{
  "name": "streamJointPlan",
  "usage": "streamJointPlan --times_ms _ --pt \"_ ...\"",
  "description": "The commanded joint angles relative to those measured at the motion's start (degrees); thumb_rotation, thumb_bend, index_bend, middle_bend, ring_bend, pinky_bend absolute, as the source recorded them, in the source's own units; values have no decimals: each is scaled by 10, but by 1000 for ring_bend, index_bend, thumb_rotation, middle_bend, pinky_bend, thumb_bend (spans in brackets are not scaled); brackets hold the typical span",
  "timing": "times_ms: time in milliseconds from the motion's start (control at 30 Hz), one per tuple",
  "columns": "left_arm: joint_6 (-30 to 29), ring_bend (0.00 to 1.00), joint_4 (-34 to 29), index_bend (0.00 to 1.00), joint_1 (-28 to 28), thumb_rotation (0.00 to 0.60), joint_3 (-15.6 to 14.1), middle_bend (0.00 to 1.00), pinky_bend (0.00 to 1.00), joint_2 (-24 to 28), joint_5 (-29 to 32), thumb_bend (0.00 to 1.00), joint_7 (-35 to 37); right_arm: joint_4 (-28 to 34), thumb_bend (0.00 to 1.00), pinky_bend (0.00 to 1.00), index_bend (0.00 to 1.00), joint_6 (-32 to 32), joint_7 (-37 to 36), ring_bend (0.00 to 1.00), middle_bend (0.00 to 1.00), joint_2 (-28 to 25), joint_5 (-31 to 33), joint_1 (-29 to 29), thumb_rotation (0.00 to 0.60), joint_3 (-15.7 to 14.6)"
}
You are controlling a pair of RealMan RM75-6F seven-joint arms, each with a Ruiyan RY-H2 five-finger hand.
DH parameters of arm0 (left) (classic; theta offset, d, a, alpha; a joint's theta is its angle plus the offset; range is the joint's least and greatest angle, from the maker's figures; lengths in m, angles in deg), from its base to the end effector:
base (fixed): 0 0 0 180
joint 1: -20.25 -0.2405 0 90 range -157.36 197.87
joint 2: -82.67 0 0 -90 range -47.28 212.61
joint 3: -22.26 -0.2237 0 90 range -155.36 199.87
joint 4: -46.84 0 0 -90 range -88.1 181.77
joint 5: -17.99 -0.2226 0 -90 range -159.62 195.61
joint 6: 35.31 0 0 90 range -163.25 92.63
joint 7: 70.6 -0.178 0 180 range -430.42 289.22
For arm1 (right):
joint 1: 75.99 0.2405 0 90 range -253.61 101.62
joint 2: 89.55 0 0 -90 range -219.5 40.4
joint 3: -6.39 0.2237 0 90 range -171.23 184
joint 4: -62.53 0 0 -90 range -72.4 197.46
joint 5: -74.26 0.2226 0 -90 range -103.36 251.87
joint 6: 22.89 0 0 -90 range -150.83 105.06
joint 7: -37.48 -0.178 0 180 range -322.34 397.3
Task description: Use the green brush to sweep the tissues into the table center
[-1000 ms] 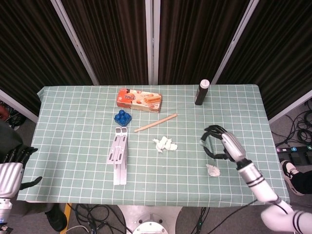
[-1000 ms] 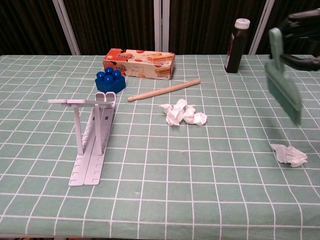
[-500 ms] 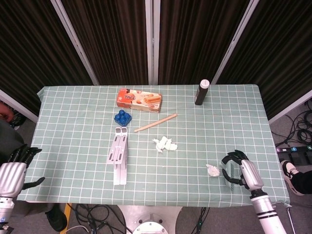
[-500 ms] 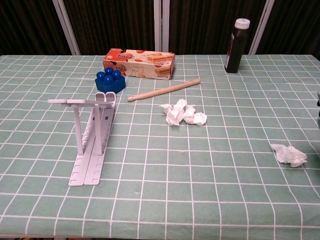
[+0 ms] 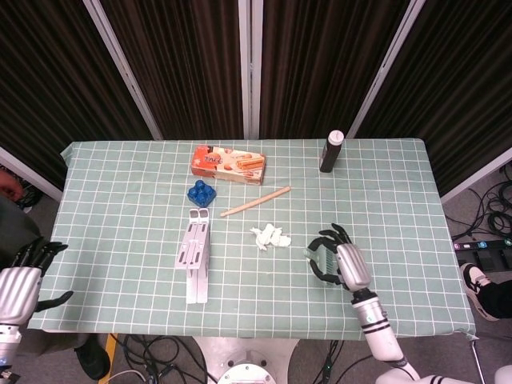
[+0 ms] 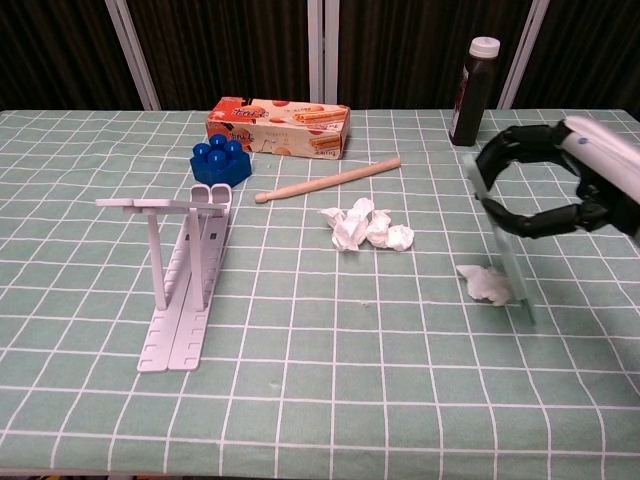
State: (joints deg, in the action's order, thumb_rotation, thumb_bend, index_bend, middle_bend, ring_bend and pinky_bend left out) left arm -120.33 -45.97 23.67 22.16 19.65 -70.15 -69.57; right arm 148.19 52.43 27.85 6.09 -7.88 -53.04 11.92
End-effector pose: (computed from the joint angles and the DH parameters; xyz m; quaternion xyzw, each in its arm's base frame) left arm -0.2911 0.1945 0.1269 -0.6086 -0.4042 -0.3741 0.5712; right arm -0.1465 -0.2742 -0.0321 0.5547 -0.5234 0.5508 0.3391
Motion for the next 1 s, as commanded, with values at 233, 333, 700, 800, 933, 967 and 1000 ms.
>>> streamJointPlan --times_ms 233,333,700,800,933,967,1000 --pt "6 62 18 204 3 600 0 170 137 -8 1 93 21 -81 436 49 616 -45 54 190 492 108 32 69 600 75" --pt "11 62 24 204 6 600 1 170 137 -9 2 94 26 -106 436 41 616 -38 62 186 489 132 31 79 600 85" --pt "24 62 35 204 22 600 5 170 137 -14 -4 94 30 -148 435 38 616 -4 16 177 485 163 3 90 600 94" --pt "22 62 35 204 27 600 9 170 137 -13 -7 93 27 -126 435 38 616 16 6 179 493 131 -9 79 600 95" --pt "16 62 37 204 27 600 12 170 136 -15 -7 93 26 -90 434 38 616 -6 56 183 499 40 -12 73 600 90" --pt "15 62 36 204 27 600 12 170 136 -15 -7 94 27 -82 434 38 618 -23 76 183 500 15 -9 74 600 87" --pt "14 62 36 204 26 600 11 170 137 -14 -8 94 26 -74 434 38 620 -44 95 183 498 -12 -5 76 600 81"
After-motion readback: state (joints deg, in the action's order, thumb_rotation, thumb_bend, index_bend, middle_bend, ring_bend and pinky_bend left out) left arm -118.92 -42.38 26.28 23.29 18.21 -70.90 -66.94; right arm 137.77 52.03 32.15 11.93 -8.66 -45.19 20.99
